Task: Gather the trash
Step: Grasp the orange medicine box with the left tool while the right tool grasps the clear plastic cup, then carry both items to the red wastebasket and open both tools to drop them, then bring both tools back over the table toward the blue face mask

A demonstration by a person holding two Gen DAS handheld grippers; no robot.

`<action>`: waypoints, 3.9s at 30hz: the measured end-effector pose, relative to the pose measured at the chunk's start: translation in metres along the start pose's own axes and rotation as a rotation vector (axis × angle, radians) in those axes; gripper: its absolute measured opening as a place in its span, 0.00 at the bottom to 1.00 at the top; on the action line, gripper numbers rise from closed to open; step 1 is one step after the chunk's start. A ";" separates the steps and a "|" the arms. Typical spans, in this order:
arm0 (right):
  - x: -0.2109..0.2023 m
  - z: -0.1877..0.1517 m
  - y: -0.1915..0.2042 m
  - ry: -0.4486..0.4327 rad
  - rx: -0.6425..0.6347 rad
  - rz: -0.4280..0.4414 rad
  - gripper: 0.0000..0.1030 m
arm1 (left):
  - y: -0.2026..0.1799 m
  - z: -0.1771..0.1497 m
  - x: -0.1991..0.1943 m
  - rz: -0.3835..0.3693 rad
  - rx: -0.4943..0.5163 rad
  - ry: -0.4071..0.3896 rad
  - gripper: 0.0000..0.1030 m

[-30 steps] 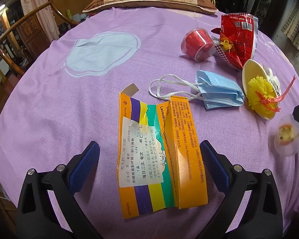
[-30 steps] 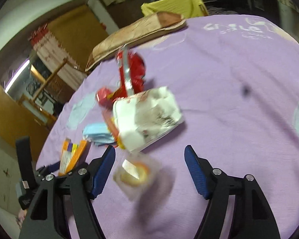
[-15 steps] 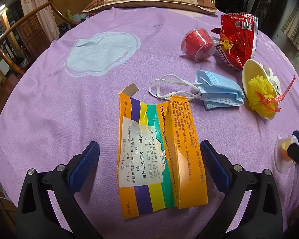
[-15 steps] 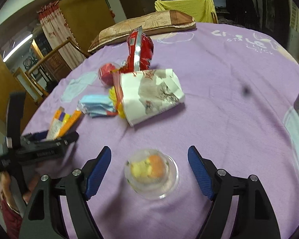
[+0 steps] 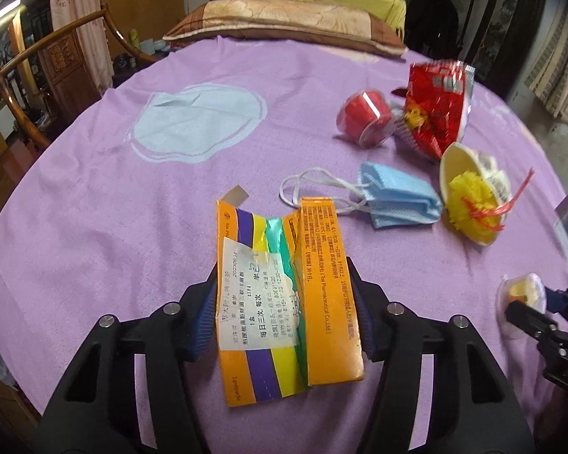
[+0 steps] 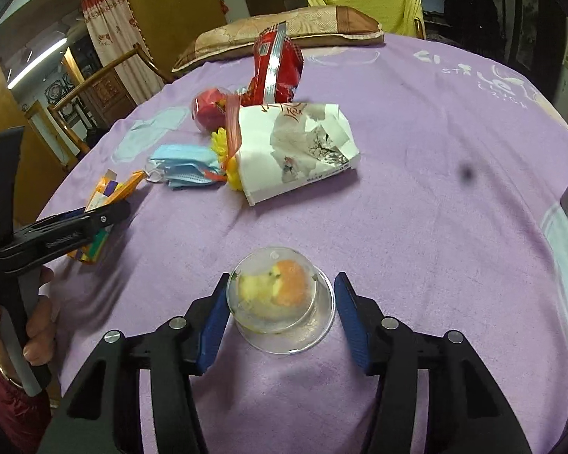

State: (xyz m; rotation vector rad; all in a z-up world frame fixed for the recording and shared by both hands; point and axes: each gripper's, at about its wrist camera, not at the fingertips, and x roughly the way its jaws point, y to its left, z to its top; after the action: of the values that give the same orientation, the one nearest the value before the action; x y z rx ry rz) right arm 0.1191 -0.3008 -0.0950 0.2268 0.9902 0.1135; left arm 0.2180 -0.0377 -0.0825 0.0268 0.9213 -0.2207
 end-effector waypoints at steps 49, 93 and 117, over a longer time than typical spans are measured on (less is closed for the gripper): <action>-0.012 -0.052 0.362 0.099 -0.515 0.476 0.52 | 0.352 -0.232 -0.150 0.399 -0.677 -0.126 0.93; -0.102 -0.037 0.063 -0.269 -0.014 0.334 0.86 | 0.074 -0.111 -0.124 0.211 -0.103 -0.106 0.93; -0.054 -0.025 -0.037 -0.258 0.166 0.103 0.88 | -0.079 0.063 0.058 0.090 0.120 0.035 0.94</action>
State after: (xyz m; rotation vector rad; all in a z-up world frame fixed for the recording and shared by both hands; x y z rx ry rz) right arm 0.0680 -0.3437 -0.0728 0.4345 0.7316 0.0933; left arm 0.2851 -0.1325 -0.0845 0.1835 0.9386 -0.1926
